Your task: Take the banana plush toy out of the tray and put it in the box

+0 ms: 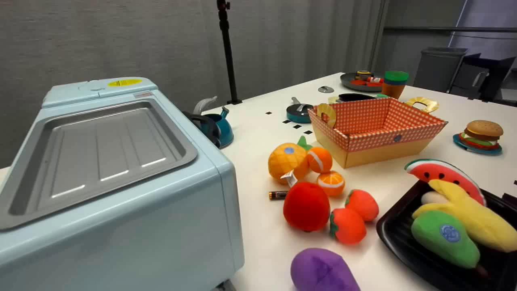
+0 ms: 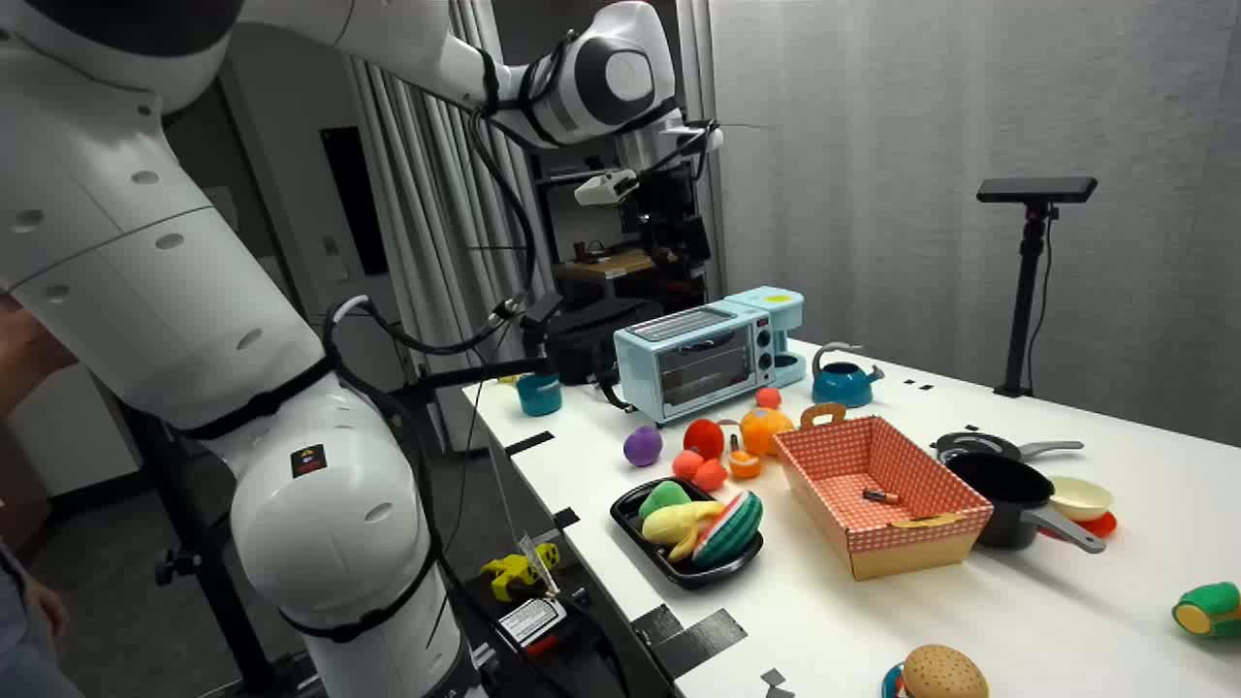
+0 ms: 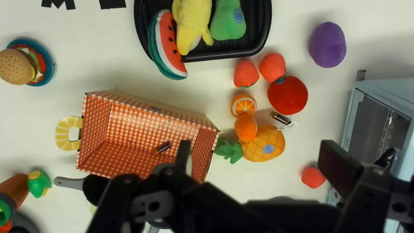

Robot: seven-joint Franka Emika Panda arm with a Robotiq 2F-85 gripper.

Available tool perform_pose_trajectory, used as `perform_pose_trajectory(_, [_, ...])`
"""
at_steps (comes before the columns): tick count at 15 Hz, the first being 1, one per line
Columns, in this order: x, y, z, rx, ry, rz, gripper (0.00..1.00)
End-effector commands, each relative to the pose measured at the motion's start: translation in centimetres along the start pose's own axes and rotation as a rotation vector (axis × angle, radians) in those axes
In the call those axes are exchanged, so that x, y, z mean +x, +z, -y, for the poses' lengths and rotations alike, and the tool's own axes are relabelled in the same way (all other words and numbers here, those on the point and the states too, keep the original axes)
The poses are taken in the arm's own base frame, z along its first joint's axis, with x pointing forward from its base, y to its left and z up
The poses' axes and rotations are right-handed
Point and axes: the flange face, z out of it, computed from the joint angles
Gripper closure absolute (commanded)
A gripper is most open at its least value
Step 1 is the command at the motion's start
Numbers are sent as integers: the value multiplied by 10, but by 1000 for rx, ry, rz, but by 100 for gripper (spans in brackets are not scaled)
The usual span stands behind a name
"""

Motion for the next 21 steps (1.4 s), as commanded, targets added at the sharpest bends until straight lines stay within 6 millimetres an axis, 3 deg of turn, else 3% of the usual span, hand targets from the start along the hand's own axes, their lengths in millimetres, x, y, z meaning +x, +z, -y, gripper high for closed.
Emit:
perform_pose_trajectory(1, [0, 0, 0, -1, 0, 2, 0])
perform_pose_trajectory(15, [-3, 4, 1, -5, -6, 5, 0])
perform_pose_trajectory(18, [-12, 22, 0, -20, 3, 24, 0])
perform_pose_trajectory(21, [-28, 52, -7, -52, 12, 60, 0])
